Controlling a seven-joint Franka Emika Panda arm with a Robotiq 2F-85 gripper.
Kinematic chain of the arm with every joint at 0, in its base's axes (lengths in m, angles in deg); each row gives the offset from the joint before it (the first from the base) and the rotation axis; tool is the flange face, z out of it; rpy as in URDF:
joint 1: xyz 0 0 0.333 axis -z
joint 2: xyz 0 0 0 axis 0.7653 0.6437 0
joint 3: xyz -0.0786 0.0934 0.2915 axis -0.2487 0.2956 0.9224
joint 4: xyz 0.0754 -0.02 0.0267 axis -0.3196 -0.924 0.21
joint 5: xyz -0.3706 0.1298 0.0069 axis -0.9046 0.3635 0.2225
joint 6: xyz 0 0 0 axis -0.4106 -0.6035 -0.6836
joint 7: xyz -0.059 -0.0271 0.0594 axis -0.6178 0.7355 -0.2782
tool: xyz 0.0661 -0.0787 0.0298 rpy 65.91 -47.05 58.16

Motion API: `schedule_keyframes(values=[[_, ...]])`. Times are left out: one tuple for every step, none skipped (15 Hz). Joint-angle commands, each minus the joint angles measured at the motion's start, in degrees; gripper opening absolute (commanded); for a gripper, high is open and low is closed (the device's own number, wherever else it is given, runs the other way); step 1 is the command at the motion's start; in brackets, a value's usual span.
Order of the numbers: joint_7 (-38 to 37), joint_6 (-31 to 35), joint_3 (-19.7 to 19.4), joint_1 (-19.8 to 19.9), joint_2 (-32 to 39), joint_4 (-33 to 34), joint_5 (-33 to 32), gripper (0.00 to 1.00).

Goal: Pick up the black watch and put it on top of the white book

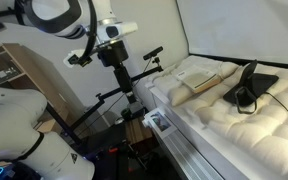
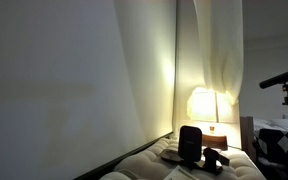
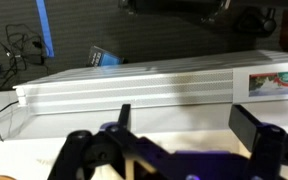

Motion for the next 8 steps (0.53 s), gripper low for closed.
schedule_keyframes(values=[[-0.91, 6.11, -0.65, 1.35, 5.21, 4.18, -1.24, 1.00], [-0.92, 7.02, -0.88, 1.76, 6.72, 5.62, -1.22, 1.00], [-1.18, 7.81, -0.98, 2.27, 8.06, 6.91, -1.41, 1.00], [-1.73, 8.50, -1.09, 2.83, 9.42, 8.30, -1.71, 1.00], [-3.39, 9.81, -0.78, 3.84, 10.89, 9.73, -2.77, 1.00], [-4.71, 10.76, -0.77, 4.59, 12.11, 11.03, -3.50, 1.00], [-6.62, 11.68, -0.60, 5.35, 13.34, 12.35, -4.50, 1.00], [-8.63, 12.22, -0.39, 6.12, 14.92, 13.96, -5.74, 1.00]])
